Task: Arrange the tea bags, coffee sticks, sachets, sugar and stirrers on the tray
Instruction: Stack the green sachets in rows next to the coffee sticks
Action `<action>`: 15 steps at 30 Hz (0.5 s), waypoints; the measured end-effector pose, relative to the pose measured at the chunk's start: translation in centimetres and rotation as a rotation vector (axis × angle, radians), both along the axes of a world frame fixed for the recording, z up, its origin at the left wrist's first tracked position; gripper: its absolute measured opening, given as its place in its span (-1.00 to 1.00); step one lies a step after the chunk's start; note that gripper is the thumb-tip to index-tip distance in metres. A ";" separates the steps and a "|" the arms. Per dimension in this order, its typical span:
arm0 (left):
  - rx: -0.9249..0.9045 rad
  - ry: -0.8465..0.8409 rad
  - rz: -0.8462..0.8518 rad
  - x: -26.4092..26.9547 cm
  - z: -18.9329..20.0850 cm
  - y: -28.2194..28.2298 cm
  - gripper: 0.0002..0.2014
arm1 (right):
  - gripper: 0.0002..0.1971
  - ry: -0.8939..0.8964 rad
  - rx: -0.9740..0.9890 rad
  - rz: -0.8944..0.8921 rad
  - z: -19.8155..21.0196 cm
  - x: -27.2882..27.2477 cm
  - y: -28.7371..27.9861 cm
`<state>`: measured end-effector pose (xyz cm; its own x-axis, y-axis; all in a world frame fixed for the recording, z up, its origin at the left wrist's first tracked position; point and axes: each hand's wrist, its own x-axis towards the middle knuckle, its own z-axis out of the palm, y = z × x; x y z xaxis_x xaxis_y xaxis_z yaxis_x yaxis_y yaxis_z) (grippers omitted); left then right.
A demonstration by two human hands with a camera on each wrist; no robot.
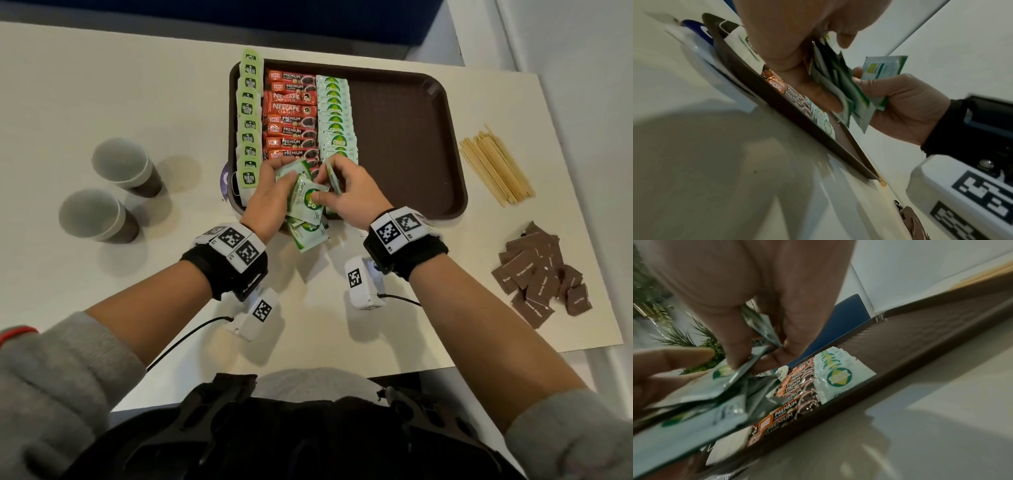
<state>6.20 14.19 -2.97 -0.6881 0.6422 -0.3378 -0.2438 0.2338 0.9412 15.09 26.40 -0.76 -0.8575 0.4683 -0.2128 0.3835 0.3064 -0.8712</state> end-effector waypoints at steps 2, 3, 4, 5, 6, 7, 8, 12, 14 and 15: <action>0.046 0.028 -0.019 -0.1 -0.3 0.1 -0.70 | -0.76 0.001 0.022 -0.025 0.0 -0.7 0.1; 0.065 0.048 -0.045 -0.3 -0.4 0.1 -0.59 | -0.77 -0.003 0.027 -0.031 0.0 -0.9 0.3; 0.075 0.067 -0.065 -0.5 -0.6 0.1 -0.52 | -0.76 -0.010 0.034 -0.035 0.1 -1.1 0.5; 0.073 0.083 -0.077 -0.8 -0.7 0.2 -0.50 | -0.73 -0.023 0.047 -0.040 0.1 -1.3 0.8; 0.067 0.092 -0.074 -1.0 -0.8 0.4 -0.50 | -0.68 -0.045 0.070 -0.051 0.2 -1.4 1.3; 0.061 0.098 -0.060 -1.3 -0.8 0.6 -0.50 | -0.60 -0.071 0.104 -0.065 0.2 -1.4 1.8; 0.053 0.113 -0.038 -1.5 -0.8 0.9 -0.51 | -0.49 -0.097 0.145 -0.082 0.2 -1.5 2.4; 0.018 0.191 0.018 -2.2 -0.5 2.3 -0.49 | -0.27 -0.156 0.252 -0.033 0.5 -1.3 4.1; 0.016 0.192 0.027 -2.3 -0.2 3.1 -0.48 | -0.29 -0.167 0.292 0.031 0.7 -1.3 4.6; 0.023 0.194 0.036 -2.3 -0.1 3.4 -0.49 | -0.31 -0.160 0.296 0.047 0.7 -1.3 4.9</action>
<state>3.90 17.63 -3.03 -0.7617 0.6218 -0.1822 -0.0649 0.2066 0.9763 13.79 31.26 -0.06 -0.8463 0.4907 -0.2074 0.4878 0.5572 -0.6720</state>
